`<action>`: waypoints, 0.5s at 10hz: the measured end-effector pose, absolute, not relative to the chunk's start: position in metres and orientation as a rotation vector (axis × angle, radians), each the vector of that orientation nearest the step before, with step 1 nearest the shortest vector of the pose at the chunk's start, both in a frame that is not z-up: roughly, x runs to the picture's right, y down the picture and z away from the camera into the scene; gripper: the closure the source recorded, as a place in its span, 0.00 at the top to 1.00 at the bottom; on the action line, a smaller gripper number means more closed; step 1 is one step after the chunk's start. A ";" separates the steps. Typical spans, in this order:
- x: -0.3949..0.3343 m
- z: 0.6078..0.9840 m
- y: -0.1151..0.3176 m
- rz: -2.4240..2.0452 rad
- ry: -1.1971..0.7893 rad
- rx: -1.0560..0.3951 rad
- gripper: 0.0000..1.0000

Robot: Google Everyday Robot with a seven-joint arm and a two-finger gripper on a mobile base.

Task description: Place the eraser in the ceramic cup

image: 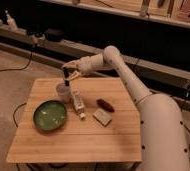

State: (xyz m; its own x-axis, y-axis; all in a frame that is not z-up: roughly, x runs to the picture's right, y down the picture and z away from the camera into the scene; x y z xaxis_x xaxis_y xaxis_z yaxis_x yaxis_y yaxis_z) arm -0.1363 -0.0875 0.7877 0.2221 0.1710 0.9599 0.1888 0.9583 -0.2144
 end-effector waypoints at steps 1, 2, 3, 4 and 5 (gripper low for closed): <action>-0.141 0.792 -0.085 -0.009 -1.360 -0.321 0.22; -0.144 0.796 -0.083 -0.007 -1.366 -0.330 0.31; -0.149 0.800 -0.080 -0.009 -1.371 -0.340 0.43; -0.153 0.801 -0.080 -0.012 -1.374 -0.346 0.53; -0.156 0.802 -0.080 -0.017 -1.376 -0.350 0.60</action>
State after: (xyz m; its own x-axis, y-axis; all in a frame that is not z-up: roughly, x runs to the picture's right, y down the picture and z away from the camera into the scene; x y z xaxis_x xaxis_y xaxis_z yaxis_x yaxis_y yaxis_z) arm -0.1556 -0.0800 0.8023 0.2021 0.1914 0.9605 0.2144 0.9483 -0.2341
